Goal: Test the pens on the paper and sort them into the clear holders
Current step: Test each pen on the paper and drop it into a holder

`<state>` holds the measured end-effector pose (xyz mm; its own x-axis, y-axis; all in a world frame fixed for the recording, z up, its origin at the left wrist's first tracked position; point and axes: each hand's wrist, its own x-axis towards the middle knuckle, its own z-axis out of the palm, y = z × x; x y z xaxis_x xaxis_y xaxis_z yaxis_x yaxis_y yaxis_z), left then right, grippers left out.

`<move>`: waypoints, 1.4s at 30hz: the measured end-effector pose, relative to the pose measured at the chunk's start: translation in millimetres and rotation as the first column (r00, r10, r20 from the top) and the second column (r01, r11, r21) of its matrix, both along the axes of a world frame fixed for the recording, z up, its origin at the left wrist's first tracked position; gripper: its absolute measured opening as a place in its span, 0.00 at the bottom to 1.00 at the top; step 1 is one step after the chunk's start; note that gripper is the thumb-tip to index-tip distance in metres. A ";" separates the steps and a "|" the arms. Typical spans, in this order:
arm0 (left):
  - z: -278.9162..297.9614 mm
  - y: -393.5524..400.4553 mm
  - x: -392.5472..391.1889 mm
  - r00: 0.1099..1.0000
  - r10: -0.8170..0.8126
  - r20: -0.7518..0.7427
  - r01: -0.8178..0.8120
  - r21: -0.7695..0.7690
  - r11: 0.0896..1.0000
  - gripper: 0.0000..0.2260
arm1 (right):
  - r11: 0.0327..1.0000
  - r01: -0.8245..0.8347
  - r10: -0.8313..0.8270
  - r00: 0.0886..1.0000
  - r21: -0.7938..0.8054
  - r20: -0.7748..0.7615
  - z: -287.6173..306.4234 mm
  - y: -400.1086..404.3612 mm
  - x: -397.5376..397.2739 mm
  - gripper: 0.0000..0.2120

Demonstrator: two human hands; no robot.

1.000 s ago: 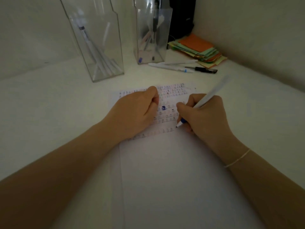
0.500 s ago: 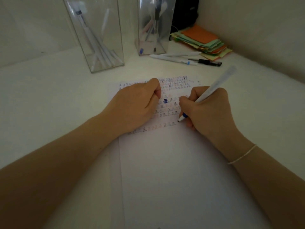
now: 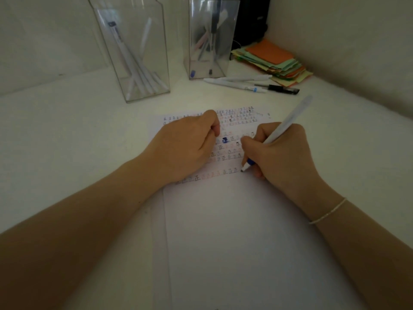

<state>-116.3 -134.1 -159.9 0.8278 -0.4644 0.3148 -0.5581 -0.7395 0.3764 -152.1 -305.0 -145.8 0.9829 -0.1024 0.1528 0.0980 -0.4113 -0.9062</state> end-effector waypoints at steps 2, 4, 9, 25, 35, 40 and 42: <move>-0.6 -0.2 -0.1 1.000 -0.004 0.013 0.004 -0.002 1.000 0.06 | 1.000 -0.010 0.010 1.000 0.029 -0.012 0.7 -0.2 -0.1 0.14; -1.6 -0.6 -0.5 0.999 -0.004 0.033 0.005 -0.010 1.000 0.06 | 1.000 0.002 -0.002 1.000 0.014 -0.005 -0.9 -0.9 1.1 0.14; 2.3 -0.5 -0.4 0.993 0.022 0.119 -0.007 -0.121 0.993 0.06 | 0.993 0.083 -0.074 0.992 -0.081 0.102 -4.2 -2.1 3.3 0.16; 1.0 -0.4 3.7 0.998 -0.046 0.036 0.056 -0.331 0.942 0.06 | 0.715 -0.034 0.088 0.995 0.698 -0.041 11.8 -6.5 5.4 0.09; 2.0 1.7 8.2 0.977 -0.059 0.206 0.097 -0.182 0.979 0.09 | 0.757 -0.094 0.166 0.985 0.647 -0.052 12.1 -10.8 5.0 0.05; 2.9 2.3 6.3 0.986 0.017 0.167 0.022 -0.230 0.973 0.09 | 0.557 0.020 0.089 0.992 0.830 -0.084 12.3 -14.5 7.7 0.15; 3.2 1.2 5.0 0.988 0.006 0.154 0.029 -0.228 0.973 0.09 | 0.559 0.024 0.082 0.993 0.829 -0.083 11.2 -14.7 8.2 0.17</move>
<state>-111.3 -132.9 -156.7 0.7569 -0.3745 0.5355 -0.6297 -0.6370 0.4446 -143.9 -319.7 -134.7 0.9913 -0.1031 -0.0823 -0.0159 0.5258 -0.8505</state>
